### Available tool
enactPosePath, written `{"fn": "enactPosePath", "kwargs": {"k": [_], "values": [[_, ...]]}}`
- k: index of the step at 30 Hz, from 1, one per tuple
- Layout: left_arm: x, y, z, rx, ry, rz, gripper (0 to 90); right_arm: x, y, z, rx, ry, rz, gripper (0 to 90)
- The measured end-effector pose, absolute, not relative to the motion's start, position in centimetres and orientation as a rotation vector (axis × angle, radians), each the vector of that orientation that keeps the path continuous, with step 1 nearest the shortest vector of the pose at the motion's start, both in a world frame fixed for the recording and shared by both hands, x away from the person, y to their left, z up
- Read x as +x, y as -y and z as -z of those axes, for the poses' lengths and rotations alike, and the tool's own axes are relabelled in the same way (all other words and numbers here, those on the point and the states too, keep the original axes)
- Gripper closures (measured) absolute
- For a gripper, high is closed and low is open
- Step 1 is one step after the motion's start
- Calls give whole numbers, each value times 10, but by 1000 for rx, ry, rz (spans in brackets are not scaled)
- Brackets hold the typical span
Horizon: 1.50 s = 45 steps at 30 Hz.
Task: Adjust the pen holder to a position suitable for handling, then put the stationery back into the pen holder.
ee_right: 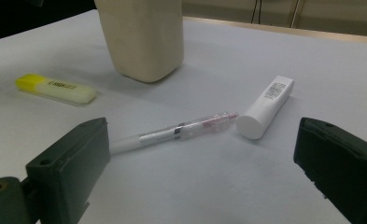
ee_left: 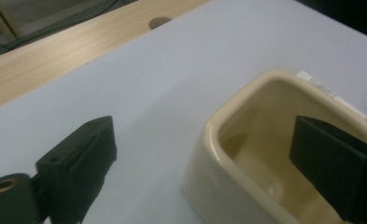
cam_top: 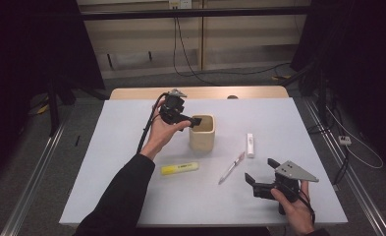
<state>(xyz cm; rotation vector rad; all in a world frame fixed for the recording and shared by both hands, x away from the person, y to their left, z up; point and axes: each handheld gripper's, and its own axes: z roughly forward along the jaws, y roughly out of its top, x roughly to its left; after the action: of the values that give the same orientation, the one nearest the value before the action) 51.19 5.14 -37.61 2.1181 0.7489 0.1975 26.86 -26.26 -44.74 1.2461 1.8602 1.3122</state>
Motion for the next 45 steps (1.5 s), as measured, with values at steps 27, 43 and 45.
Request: {"fn": "enactPosePath", "kwargs": {"k": [27,43,45], "values": [[472,-105,360,1975,-689,-240,44,265,265,447,1248,-1858,-1316,35],[451,-127,353,2099,-606,-272,79,269,260,448,1241,-1888,-1312,35],[447,-131,353,2110,-596,-255,80,268,259,449,1230,-1898,-1316,35]]}}
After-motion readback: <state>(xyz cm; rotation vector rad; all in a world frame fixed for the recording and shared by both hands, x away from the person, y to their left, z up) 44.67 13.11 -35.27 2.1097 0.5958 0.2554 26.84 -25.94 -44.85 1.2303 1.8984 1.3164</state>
